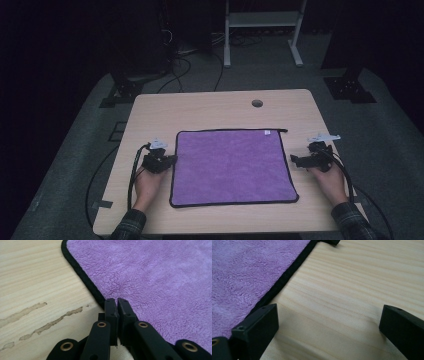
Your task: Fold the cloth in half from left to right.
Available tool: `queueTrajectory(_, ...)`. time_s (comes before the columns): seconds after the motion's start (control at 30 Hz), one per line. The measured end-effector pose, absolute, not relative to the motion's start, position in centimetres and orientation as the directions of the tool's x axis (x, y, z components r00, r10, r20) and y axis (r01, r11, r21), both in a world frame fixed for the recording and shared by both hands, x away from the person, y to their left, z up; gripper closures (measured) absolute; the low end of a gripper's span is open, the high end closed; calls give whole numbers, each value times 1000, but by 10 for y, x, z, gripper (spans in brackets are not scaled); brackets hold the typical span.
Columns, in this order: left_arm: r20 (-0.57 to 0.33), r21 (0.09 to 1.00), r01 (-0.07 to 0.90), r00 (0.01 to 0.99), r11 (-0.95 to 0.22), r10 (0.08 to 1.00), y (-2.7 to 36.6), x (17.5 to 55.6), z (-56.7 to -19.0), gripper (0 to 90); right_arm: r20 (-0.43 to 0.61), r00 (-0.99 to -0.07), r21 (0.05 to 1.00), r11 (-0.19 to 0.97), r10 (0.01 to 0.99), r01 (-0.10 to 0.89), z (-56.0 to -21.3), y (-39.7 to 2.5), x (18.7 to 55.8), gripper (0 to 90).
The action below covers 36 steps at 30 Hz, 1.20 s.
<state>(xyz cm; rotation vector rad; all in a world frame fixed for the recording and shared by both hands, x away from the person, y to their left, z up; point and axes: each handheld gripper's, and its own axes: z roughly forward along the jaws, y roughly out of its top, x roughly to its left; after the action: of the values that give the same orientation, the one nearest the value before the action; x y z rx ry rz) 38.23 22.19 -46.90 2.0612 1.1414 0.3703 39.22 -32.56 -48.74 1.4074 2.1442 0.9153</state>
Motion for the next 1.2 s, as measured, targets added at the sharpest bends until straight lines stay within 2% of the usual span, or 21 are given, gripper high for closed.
queueTrajectory(0.3, -125, 737, 607, 556, -298, 822, 234, 382, -461, 867, 13, -407, 716, 275, 914, 641, -487, -325, 392, 15)
queueTrajectory(0.73, -55, 734, 607, 498, -303, 865, 263, 381, -450, 867, 12, -408, 716, 277, 913, 640, -487, -326, 392, 15)
queueTrajectory(1.03, -103, 768, 585, 513, -260, 852, 263, 378, -441, 866, 12, -409, 716, 278, 912, 640, -487, -325, 392, 15)
queueTrajectory(1.2, -160, 786, 574, 548, -229, 821, 257, 379, -436, 866, 12, -409, 716, 278, 912, 640, -487, -325, 392, 15)
